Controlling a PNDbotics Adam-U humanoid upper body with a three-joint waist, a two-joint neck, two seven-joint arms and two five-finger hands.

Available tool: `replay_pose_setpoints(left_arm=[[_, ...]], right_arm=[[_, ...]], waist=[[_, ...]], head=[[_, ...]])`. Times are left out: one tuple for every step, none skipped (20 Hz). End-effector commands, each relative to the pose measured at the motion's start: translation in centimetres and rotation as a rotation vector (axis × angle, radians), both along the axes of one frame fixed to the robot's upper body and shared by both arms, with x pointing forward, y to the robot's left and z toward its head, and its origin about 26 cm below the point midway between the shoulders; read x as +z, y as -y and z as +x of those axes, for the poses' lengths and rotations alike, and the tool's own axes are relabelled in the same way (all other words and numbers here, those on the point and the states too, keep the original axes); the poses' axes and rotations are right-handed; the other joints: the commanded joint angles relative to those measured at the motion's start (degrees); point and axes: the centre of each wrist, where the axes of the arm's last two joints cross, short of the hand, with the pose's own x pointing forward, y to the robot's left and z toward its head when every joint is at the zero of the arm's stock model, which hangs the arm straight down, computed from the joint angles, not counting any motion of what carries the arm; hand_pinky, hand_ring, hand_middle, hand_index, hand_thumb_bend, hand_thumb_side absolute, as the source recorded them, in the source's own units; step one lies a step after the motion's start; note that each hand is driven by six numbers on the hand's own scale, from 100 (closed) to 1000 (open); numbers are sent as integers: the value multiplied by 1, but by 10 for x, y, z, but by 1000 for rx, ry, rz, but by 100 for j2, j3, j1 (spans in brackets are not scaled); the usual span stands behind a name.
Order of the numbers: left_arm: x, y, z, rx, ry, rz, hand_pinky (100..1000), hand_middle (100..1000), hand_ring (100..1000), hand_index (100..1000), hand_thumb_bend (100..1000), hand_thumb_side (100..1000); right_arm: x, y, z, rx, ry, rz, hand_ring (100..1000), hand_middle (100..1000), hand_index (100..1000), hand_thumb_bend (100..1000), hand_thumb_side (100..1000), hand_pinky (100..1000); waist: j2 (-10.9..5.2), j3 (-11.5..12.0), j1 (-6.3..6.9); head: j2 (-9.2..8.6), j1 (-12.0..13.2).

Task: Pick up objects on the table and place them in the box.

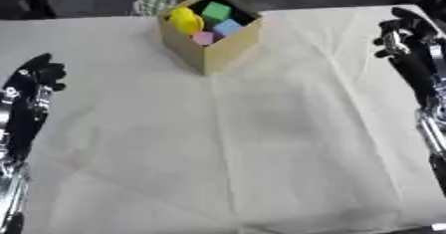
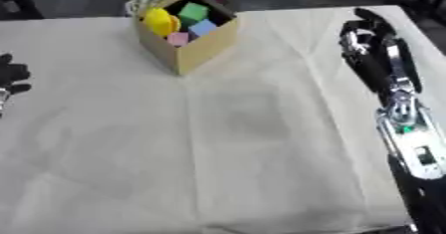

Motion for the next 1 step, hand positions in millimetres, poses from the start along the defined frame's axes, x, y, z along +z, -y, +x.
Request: replay_pose_setpoints(left_arm=[[6,-3,0,15,22,-2,778,727,797,893,168,711]], right_arm=[[3,-2,-4,4,30,40,647,715,892,100,651,565]], waist=[[7,-11,60]], head=[[26,39]])
